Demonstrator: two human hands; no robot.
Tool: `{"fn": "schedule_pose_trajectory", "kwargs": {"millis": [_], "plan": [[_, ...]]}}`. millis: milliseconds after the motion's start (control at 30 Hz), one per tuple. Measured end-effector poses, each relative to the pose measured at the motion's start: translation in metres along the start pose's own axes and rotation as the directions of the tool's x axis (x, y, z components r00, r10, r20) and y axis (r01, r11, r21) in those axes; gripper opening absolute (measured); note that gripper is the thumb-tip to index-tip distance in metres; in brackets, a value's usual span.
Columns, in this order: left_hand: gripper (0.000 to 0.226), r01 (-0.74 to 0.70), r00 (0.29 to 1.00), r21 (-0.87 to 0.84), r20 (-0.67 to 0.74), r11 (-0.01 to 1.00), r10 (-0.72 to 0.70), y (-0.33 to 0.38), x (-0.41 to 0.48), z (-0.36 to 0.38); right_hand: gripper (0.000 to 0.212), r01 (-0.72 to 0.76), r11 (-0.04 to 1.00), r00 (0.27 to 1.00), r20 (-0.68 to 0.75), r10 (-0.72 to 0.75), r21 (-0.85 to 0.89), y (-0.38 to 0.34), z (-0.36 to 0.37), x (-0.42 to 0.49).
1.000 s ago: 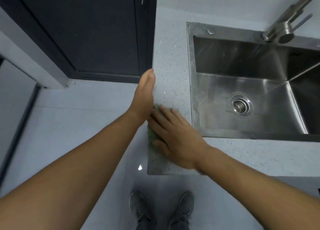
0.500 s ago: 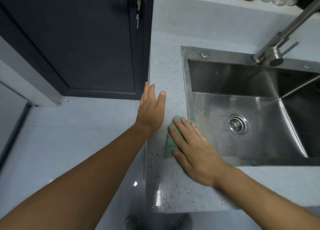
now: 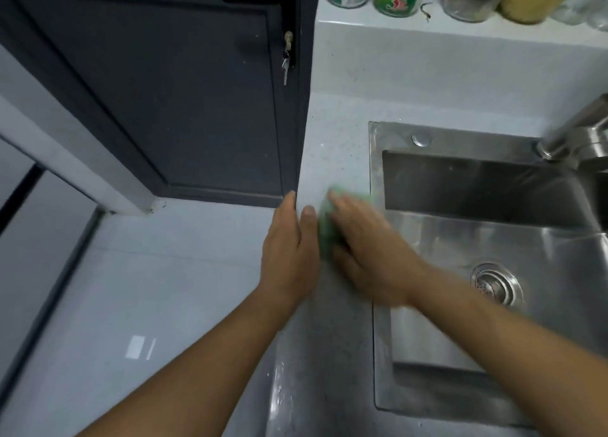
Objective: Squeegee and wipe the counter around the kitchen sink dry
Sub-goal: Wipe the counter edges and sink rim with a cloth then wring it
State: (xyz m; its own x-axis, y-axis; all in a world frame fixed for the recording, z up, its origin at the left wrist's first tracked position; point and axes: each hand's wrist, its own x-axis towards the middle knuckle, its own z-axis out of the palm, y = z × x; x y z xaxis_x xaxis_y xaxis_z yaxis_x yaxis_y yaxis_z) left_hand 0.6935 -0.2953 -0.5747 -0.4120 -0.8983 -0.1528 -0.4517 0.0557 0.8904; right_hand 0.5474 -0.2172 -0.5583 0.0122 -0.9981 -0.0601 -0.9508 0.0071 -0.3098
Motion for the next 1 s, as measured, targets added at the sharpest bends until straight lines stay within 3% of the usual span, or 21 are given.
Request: {"fn": "schedule_pose_trajectory", "kwargs": {"millis": [100, 200, 333, 400, 533, 567, 667, 800, 900, 1000], "plan": [[0.063, 0.066, 0.997, -0.124, -0.032, 0.990, -0.070, 0.012, 0.015, 0.009, 0.062, 0.202, 0.977, 0.975, 0.110, -0.194, -0.069, -0.007, 0.002, -0.032], [0.072, 0.075, 0.996, -0.104, -0.034, 0.992, -0.079, 0.016, 0.026, 0.012, 0.061, 0.251, 0.956, 0.966, 0.099, -0.238, -0.152, 0.030, -0.008, 0.021], [0.066, 0.018, 0.999, -0.021, -0.032, 1.000, -0.019, 0.021, 0.036, 0.009, 0.061, -0.054, 0.987, 0.999, -0.006, 0.054, -0.150, 0.079, -0.024, 0.135], [0.064, 0.010, 0.999, 0.040, -0.041, 0.999, -0.008, 0.027, 0.046, 0.010, 0.061, -0.129, 0.985, 0.991, -0.040, 0.125, -0.115, 0.084, -0.026, 0.161], [0.067, -0.017, 0.997, 0.079, -0.071, 0.997, 0.022, 0.041, 0.072, 0.011, 0.062, 0.141, 0.980, 0.990, -0.005, -0.144, -0.141, 0.074, -0.018, 0.125], [0.070, -0.033, 0.997, 0.102, -0.067, 0.994, 0.040, 0.044, 0.079, 0.012, 0.061, 0.152, 0.978, 0.988, 0.015, -0.152, -0.143, 0.079, -0.018, 0.119], [0.070, -0.133, 0.990, 0.262, -0.002, 0.956, 0.139, 0.050, 0.104, 0.021, 0.063, -0.086, 0.985, 0.996, 0.014, 0.089, -0.151, 0.111, -0.037, 0.138], [0.070, -0.260, 0.966, 0.438, 0.128, 0.861, 0.227, 0.054, 0.136, 0.035, 0.065, -0.340, 0.929, 0.939, 0.009, 0.345, -0.147, 0.158, -0.055, 0.128], [0.084, -0.342, 0.940, 0.532, 0.187, 0.774, 0.287, 0.047, 0.142, 0.039, 0.065, -0.519, 0.846, 0.854, -0.033, 0.520, -0.123, 0.181, -0.061, 0.095], [0.079, -0.308, 0.951, 0.472, 0.135, 0.826, 0.278, 0.044, 0.140, 0.041, 0.065, -0.653, 0.754, 0.757, -0.047, 0.651, -0.069, 0.182, -0.067, 0.098]]}}
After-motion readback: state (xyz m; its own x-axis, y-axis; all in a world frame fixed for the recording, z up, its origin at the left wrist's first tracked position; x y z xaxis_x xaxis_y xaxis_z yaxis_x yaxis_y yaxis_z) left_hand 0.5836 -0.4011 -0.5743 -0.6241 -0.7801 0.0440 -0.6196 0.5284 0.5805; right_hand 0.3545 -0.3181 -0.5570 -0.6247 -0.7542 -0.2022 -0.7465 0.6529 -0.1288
